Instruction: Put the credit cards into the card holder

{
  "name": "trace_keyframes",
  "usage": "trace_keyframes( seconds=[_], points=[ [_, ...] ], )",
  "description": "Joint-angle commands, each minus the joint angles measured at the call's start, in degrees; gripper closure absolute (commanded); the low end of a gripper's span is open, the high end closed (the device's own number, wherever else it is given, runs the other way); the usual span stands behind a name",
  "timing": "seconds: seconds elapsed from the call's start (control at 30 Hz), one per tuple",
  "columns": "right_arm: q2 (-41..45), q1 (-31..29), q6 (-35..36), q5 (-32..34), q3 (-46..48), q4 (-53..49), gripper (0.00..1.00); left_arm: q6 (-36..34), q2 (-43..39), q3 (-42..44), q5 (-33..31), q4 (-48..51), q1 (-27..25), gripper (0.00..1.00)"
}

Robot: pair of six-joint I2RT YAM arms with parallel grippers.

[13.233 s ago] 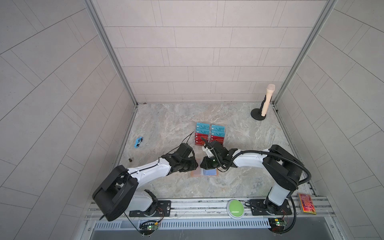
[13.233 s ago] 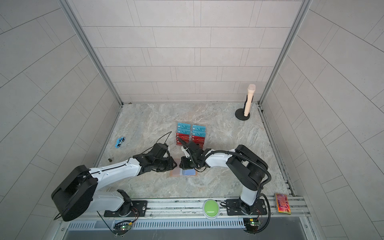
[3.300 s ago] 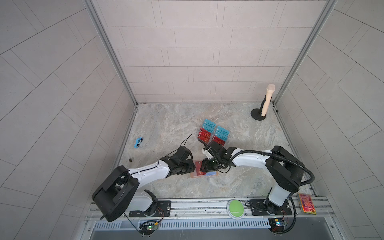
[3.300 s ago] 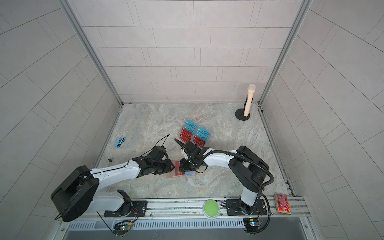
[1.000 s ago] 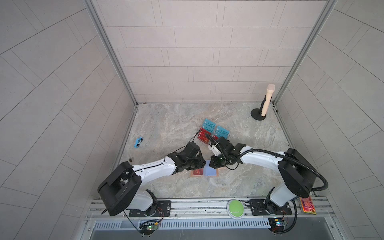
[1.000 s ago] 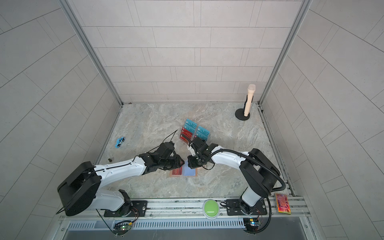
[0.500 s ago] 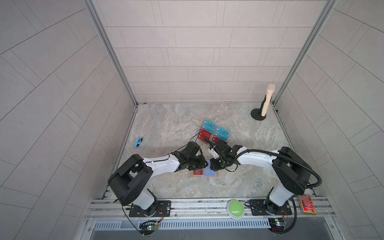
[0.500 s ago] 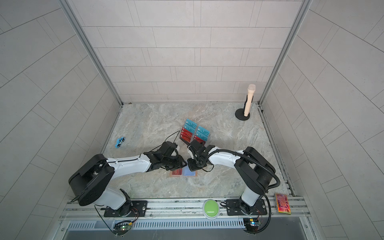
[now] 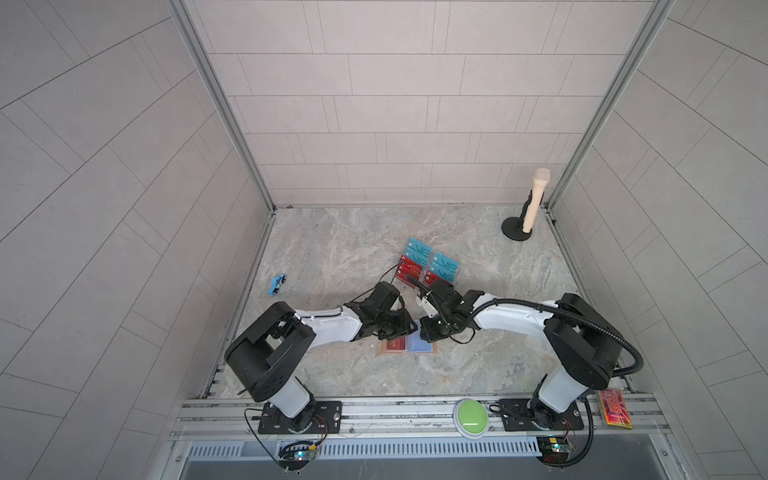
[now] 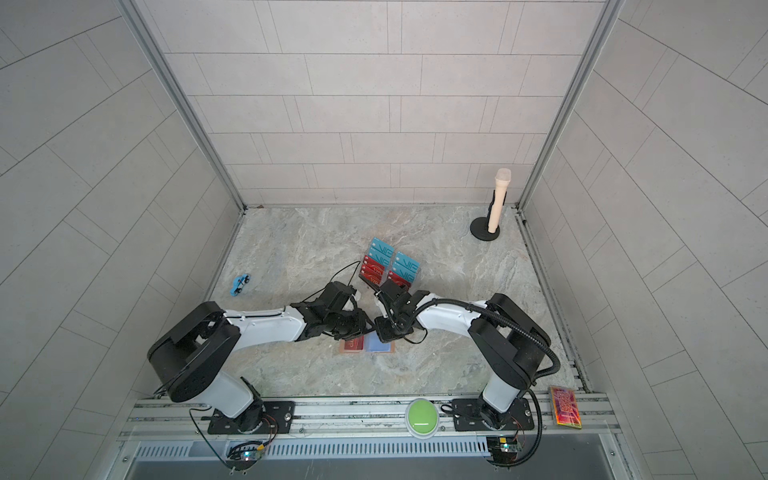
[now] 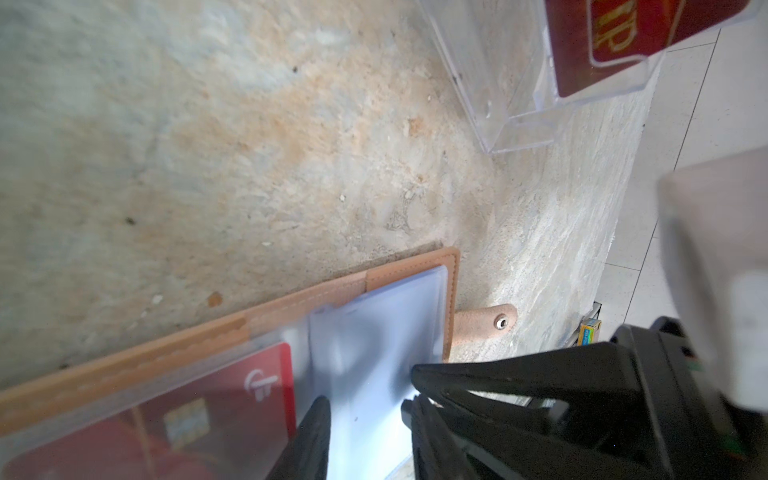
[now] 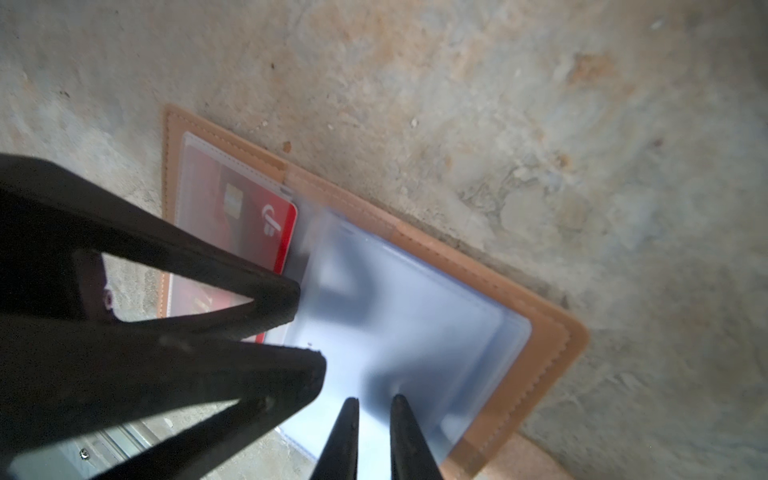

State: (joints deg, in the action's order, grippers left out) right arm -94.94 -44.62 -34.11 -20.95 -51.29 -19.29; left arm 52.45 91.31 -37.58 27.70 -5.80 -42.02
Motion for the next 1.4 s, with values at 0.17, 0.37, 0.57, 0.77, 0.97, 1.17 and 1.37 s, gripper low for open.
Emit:
trace_keyframes(
  seconds=[0.17,0.37,0.57,0.77,0.97,1.17,1.37],
  points=[
    [-1.2,-0.1,-0.4,3.6,0.7,-3.4,0.82,0.5,1.7,0.9,2.6,-5.1,0.2,0.64],
    [-1.0,0.0,-0.6,3.6,0.6,-3.4,0.82,1.8,1.9,1.9,4.0,-7.4,0.3,0.64],
    [-0.8,0.0,-0.6,3.7,0.5,-3.4,0.82,4.0,2.3,3.5,5.8,-12.1,0.9,0.63],
    [0.1,0.0,-0.9,3.9,0.6,-3.0,0.82,4.9,2.7,5.3,7.3,-14.6,1.1,0.63],
    [2.4,-0.1,-1.3,4.0,0.7,-1.7,0.82,6.8,4.3,6.7,8.3,-19.1,1.4,0.63],
    [7.3,2.6,-0.9,5.3,1.9,-1.6,0.82,7.4,6.0,6.8,9.1,-21.3,1.8,0.65],
    [10.9,5.9,-2.7,2.7,4.2,1.2,0.81,7.7,7.2,6.8,9.8,-22.1,2.1,0.75]
  ],
)
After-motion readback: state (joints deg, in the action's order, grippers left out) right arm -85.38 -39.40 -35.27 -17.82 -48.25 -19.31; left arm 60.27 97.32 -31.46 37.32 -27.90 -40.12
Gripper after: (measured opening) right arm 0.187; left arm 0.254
